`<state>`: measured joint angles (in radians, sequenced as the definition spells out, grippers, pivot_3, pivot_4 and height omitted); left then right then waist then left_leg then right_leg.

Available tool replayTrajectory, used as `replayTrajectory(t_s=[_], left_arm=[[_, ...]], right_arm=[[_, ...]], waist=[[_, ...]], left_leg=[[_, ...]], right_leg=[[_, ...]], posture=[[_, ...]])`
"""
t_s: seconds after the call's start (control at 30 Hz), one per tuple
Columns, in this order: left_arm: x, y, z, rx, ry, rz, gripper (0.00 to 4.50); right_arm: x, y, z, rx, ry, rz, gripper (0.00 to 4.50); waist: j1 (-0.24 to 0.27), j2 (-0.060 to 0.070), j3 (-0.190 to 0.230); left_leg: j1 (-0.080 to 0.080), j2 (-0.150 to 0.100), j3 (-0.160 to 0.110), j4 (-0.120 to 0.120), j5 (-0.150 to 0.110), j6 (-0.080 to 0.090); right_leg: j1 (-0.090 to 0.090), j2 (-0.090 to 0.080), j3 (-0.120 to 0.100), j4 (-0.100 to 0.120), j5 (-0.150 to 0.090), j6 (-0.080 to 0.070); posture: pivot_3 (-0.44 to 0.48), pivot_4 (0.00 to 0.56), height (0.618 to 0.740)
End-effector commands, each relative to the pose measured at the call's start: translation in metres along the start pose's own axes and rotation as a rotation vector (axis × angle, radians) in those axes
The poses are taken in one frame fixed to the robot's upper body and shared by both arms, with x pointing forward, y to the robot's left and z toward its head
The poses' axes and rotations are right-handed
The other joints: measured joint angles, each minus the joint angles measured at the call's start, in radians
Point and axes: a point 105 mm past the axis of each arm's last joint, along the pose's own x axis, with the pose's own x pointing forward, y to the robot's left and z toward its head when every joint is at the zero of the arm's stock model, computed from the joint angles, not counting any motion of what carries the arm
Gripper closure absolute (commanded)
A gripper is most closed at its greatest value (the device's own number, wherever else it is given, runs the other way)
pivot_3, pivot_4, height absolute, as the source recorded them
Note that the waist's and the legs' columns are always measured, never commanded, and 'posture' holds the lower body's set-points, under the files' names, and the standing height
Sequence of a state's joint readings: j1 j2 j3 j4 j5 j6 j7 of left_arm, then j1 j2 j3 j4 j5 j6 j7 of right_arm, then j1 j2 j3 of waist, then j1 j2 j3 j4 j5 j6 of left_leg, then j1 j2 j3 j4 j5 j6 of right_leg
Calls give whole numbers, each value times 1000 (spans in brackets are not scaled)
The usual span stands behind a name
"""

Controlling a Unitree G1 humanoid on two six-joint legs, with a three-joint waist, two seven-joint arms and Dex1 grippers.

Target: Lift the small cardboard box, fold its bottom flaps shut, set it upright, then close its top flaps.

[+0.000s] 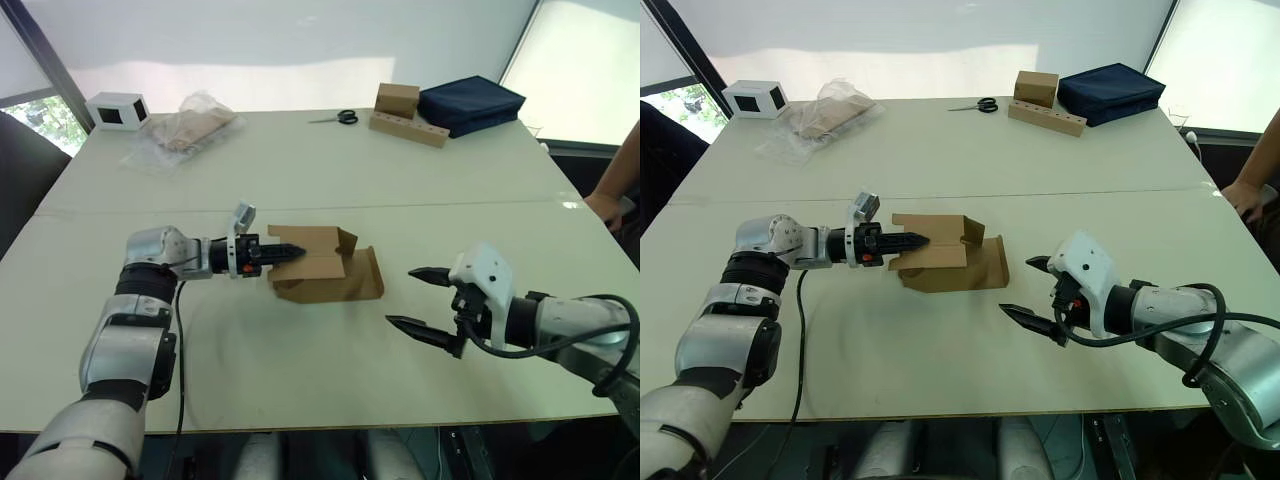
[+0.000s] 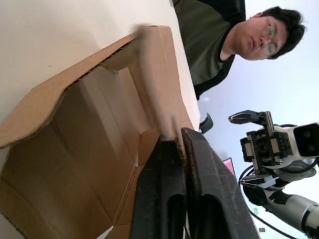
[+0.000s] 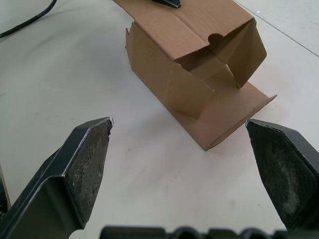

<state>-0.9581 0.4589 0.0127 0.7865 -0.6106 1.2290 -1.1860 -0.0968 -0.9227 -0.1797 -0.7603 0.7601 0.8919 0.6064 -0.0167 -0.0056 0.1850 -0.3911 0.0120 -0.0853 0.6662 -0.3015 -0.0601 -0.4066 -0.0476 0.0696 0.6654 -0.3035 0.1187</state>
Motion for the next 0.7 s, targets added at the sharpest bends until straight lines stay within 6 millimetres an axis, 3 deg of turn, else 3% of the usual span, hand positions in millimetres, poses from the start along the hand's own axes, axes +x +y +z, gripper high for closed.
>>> replayTrajectory(t_s=[0.03, 0.27, 0.43, 0.7], left_arm=[[1, -6, 8, 28, -18, -9, 4467], [-6, -13, 20, 103, -71, -18, 4467], [-16, -50, 46, 401, -137, -81, 4467], [-23, -100, 54, 785, -67, -141, 4467]], right_arm=[[-4, -3, 7, -33, -36, -26, 0], [-6, -7, 5, -27, -45, -45, 0], [-14, -28, 19, 77, -199, -126, 0], [-25, -58, 46, 230, -453, -208, 0]], waist=[[0, 0, 0], [0, 0, 0], [0, -1, 0], [-1, 0, 0]], left_leg=[[0, 0, 0, 0, 0, 0], [0, 0, 0, 0, 0, 0], [0, 0, 0, 0, 1, -1], [0, 0, 0, 0, 2, -3]], right_leg=[[0, 0, 0, 0, 0, 0], [0, 0, 0, 0, 0, 0], [0, 0, 0, 0, 0, 0], [0, 0, 0, 0, 0, 0]], posture=[[0, 150, 740], [0, 150, 740], [0, 150, 740], [0, 150, 740]])
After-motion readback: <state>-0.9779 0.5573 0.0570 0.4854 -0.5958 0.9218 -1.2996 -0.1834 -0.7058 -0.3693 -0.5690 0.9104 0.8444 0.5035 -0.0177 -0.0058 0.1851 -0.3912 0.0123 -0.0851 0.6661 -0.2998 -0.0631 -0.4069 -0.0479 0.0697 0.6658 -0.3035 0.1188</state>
